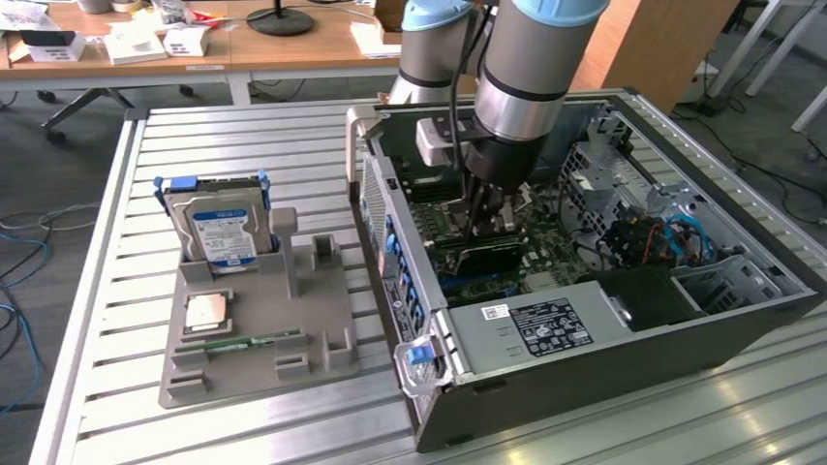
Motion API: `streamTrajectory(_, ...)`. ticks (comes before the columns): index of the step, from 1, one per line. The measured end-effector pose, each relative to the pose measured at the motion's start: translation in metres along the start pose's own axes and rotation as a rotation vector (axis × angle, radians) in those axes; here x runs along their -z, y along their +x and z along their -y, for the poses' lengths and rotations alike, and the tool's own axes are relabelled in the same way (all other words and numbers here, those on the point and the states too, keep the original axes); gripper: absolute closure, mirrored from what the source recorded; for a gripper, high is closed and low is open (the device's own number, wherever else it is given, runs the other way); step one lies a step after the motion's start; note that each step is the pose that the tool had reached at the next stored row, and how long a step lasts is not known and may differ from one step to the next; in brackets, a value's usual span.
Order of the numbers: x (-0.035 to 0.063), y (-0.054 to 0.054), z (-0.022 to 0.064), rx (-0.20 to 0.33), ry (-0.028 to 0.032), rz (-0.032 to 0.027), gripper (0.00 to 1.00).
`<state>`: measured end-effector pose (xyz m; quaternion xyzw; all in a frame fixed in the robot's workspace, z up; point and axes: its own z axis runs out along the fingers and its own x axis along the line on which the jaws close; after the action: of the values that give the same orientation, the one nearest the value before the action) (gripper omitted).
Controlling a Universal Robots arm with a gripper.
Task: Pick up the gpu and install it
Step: 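Press down on the gpu until it lock into place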
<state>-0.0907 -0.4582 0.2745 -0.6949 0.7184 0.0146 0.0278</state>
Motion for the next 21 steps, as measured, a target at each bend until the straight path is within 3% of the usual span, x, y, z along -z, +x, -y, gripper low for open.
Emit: streamTrajectory(21, -0.0069, 0.0004, -0.0002, 0.0, 0.0001, 0.0001, 0.89)
